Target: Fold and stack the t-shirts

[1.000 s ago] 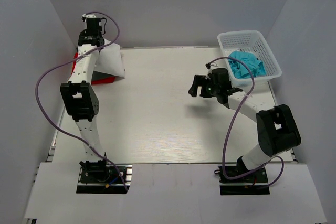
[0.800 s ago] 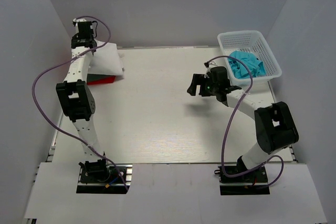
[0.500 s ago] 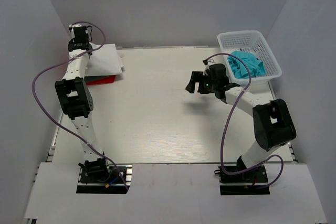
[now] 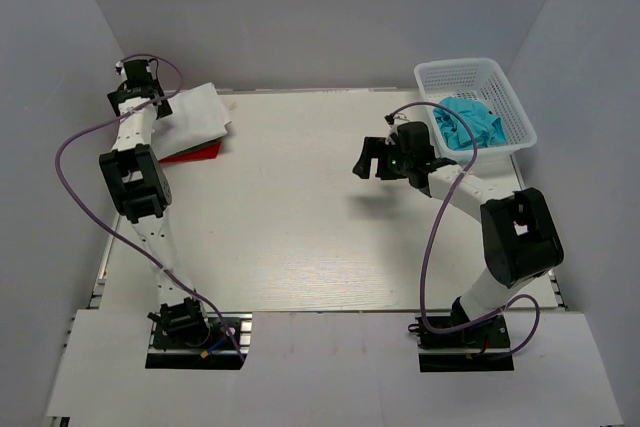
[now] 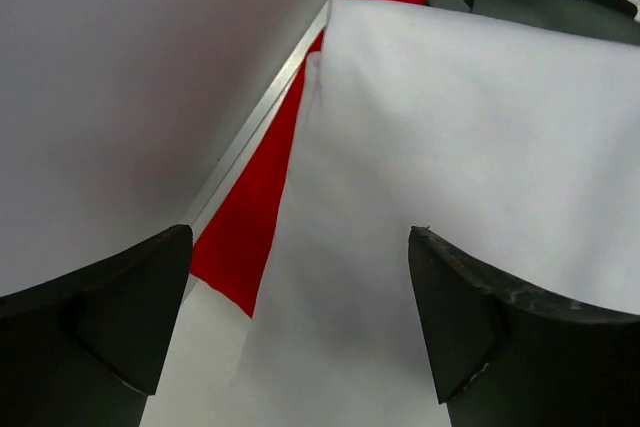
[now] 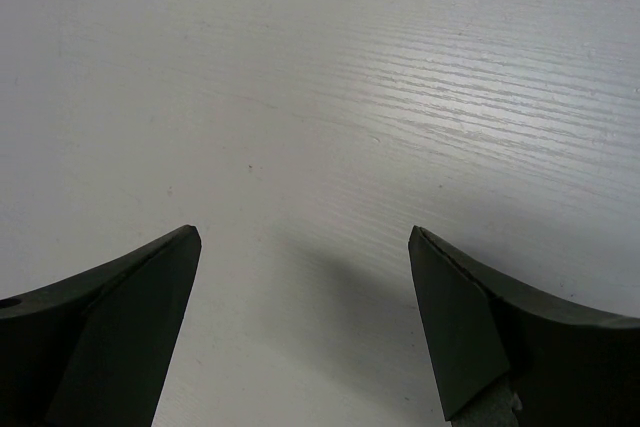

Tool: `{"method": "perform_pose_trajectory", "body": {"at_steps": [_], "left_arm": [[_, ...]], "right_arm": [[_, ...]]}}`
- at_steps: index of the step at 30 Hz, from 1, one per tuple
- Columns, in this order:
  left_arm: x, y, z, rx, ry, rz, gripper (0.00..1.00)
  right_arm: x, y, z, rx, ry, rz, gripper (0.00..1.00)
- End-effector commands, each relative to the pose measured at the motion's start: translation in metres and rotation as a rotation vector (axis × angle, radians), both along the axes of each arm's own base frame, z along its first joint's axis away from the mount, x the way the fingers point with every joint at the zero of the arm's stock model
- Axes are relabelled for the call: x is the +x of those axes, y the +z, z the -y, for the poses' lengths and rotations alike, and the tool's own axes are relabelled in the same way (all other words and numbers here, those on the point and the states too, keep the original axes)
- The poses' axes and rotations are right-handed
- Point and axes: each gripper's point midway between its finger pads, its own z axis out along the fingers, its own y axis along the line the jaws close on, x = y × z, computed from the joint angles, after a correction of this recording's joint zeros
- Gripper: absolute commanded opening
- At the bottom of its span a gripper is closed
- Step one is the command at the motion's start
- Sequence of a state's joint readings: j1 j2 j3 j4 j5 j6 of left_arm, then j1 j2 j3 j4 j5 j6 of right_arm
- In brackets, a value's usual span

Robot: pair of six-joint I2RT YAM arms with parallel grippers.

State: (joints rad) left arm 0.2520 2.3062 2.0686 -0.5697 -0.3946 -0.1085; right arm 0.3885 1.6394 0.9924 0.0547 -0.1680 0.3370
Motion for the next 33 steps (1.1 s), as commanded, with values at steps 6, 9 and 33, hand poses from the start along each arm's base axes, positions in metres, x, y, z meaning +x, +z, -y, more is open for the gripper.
{"method": "perform_pose_trajectory", "body": {"at_steps": [6, 9, 33], "left_arm": [[-0.008, 0.052, 0.026, -0.212, 0.026, 0.117, 1.00], [-0.010, 0.078, 0.069, -0.305, -0.076, 0.206, 1.00], [-0.180, 0.095, 0.285, -0.566, -0.506, 0.333, 1.00]], "right_arm": [[0.004, 0.046, -0.001, 0.001, 0.013, 0.126, 0.90], [-0.004, 0.049, 0.005, 0.000, -0.003, 0.142, 0.90], [-0.088, 0.059, 0.089, 0.039, -0.309, 0.296, 0.90]]}}
